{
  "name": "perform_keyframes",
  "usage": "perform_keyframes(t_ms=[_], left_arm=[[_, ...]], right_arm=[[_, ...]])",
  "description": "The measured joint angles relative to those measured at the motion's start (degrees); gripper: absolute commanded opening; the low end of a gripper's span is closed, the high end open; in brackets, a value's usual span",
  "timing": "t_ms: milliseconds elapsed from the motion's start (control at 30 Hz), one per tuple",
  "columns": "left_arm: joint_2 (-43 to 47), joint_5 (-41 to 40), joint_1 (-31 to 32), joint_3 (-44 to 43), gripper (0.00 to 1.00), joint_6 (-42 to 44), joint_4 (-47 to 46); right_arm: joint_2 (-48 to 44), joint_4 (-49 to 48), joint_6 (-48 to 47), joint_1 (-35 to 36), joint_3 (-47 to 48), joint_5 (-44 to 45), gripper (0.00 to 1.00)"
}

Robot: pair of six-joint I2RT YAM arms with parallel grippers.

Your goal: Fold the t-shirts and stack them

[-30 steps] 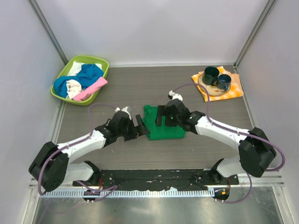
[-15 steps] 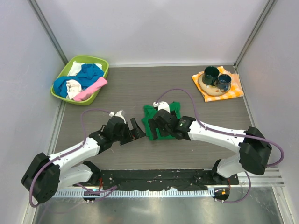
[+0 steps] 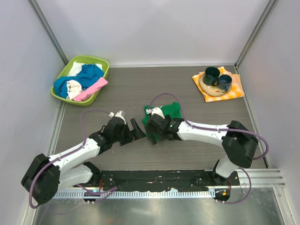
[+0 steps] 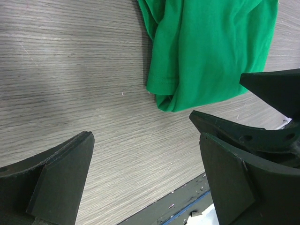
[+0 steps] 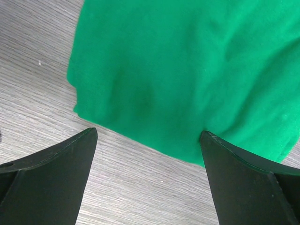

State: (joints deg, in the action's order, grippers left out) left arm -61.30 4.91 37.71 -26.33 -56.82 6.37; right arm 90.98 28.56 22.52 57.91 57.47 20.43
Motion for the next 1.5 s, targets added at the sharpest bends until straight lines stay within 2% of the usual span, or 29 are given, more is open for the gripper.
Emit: perform_keyframes(t_ms=[500,600,733,967,1000,1067,1100,1167,1333,1500], left_arm=[[-2.99,0.04,-0.39,0.00,1.00,0.46,0.07],[-3.08,0.04,-0.52,-0.02,1.00,0.57,0.20],[-3.08,0.04,-0.79,-0.02,1.00,0.81,0.37],[-3.74,0.04,-1.05,-0.02,1.00,0.92,0.33],[-3.91,0.04,-1.05,-0.02,1.00,0.92,0.31],[-4.20,0.04,-1.05,-0.02,1.00,0.92,0.28],[-4.37,0.04,-1.07,-0.02,1.00,0.92,0.28],[-4.59,0.07,-1.09,-0.02,1.00,0.92,0.26],[-6.10,0.11,-1.09,-0.02,1.00,0.92,-0.85],[-11.56,1.25,-1.09,-1.86,1.00,0.13,-6.25]], right_arm=[[7.39,-4.79,-3.82,0.46,1.42,0.17,0.96],[8.09,-5.73,-4.24,0.46,1.84,0.04,0.87],[8.74,-8.20,-4.22,0.44,1.75,-0.55,0.65],[8.66,-12.63,-3.98,0.37,-0.13,-0.57,0.45],[8.57,-13.31,-3.93,0.35,-0.52,-0.46,0.37],[8.22,-14.29,-3.91,0.17,-1.29,0.02,0.28],[8.02,-14.73,-3.80,0.02,-1.68,0.33,0.13],[7.61,-15.43,-3.39,-0.15,-2.29,0.46,0.01],[6.69,-16.65,-2.36,-0.26,-3.50,0.76,0.01],[4.39,-16.09,-1.46,-0.31,-5.07,-0.22,0.01]])
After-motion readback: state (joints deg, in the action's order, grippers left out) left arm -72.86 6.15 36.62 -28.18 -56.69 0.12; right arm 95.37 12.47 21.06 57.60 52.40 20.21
